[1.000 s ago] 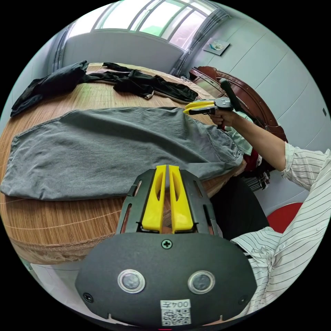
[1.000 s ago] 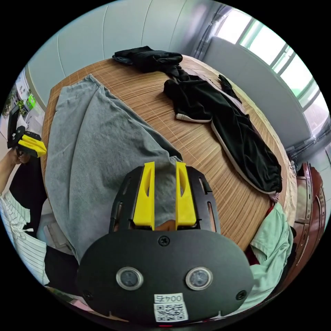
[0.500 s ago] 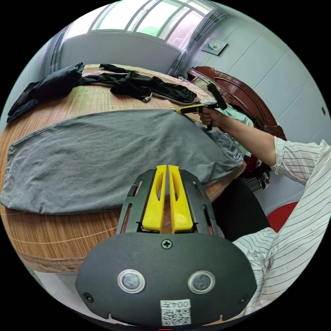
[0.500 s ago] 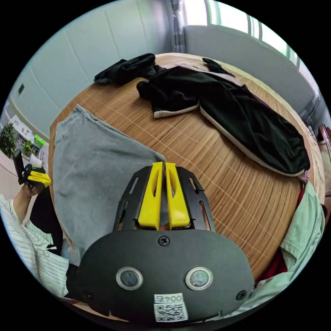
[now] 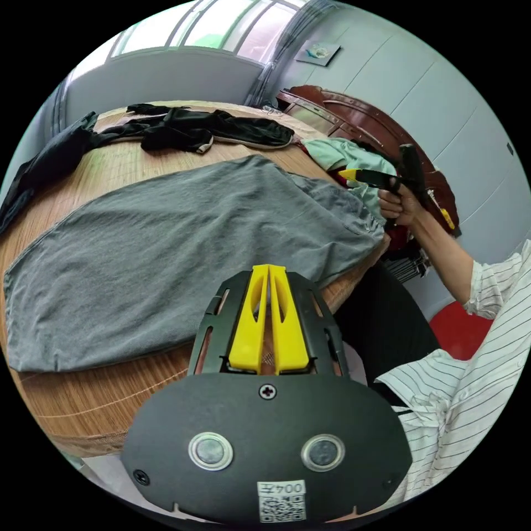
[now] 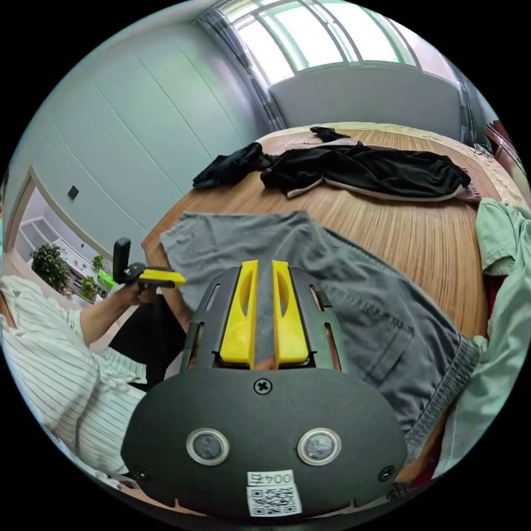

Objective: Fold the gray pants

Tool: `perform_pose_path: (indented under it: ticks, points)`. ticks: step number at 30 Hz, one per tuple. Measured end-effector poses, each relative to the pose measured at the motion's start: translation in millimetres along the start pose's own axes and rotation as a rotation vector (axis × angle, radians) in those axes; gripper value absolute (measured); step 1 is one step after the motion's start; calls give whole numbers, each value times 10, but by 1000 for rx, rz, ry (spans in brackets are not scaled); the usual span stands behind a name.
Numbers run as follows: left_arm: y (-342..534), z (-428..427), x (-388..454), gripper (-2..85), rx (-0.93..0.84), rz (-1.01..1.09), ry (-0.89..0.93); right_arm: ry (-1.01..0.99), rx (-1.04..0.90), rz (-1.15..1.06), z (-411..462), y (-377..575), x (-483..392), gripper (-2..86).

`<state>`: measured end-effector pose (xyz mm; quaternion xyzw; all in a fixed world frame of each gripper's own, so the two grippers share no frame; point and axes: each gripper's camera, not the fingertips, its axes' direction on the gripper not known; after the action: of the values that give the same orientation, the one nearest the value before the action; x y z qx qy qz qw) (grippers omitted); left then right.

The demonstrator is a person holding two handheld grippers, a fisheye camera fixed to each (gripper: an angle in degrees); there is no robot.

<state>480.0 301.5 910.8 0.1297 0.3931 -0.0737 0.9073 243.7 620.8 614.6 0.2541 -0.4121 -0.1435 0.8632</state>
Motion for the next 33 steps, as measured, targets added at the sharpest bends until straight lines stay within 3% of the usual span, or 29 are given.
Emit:
perform_pose_path:
  ticks: [2, 4, 9, 11, 17, 25, 33]
  points:
    - [-64, -7, -50, 3, 5, -33, 25, 153, -133, 47, -108, 558, 95, 52]
    - [-147, -141, -38, 2, -2, -81, 17, 239, -149, 148, -339, 921, 276, 51]
    - [-351, -455, 549, 2, 120, -15, 121, 296, 222, 469, -1599, 2005, 716, 55]
    - [-492, -321, 812, 2, 85, 24, 103, 256, 294, 664, -1933, 2612, 1071, 66]
    - [-879, 115, 1445, 2, -6, 100, 5, 16, 503, 932, -2227, 3499, 1640, 83]
    - [-1008, 264, 1411, 2, -65, 14, 78, -121, 512, 940, -2302, 3448, 1798, 97]
    - [-1117, 195, 1603, 3, -72, 39, 20, 20, 433, 893, -2402, 2996, 1540, 50]
